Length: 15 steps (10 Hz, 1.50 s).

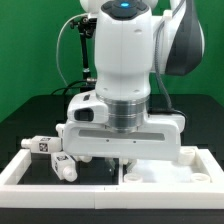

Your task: Assemble one leg

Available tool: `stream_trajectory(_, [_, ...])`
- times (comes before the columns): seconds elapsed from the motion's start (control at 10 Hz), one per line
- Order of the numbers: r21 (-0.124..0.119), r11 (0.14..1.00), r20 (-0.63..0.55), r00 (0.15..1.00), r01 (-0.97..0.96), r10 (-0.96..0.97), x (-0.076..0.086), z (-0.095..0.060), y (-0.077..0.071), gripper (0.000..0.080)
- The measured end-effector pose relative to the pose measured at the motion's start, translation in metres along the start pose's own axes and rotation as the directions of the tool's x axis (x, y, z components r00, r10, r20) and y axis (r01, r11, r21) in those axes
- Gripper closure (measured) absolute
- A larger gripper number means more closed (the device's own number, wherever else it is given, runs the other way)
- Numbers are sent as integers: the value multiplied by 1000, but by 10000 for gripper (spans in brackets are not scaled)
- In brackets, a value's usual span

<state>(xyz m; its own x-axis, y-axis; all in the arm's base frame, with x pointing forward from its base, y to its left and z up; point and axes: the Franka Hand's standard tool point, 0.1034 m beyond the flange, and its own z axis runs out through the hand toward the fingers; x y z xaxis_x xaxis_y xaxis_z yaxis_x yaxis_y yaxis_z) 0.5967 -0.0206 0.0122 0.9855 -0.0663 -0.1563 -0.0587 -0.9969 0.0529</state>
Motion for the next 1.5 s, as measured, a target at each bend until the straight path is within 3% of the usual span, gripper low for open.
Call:
stream_trajectory(0.1, [-36,999,3,1000,1,-1,0,-1,0,738])
stream_trajectory(0.2, [-48,999,3,1000,7,-7,0,-1,0,738])
stream_trajectory(0.3, [-45,999,3,1000,5,-5,0,-1,1,738])
stream_trajectory(0.5, [-44,999,2,1000,4,-4,0,-2,1,498])
stream_trajectory(0.6, [-29,1000,27,1000,-7,8,-5,-14,6,361])
stream_trajectory(0.7, [-17,1000,21,1000,-14,14,-11,-28,8,361])
stream_trajectory(0.8, [-7,1000,25,1000,-11,11,-28,-37,6,198])
stream_trajectory(1.0, [12,999,52,998,-30,29,-56,-48,14,165])
stream_trajectory(1.1, [13,999,48,998,-40,39,-56,-54,18,152])
stream_trajectory(1.5, [11,999,50,998,-37,37,-57,-50,17,151])
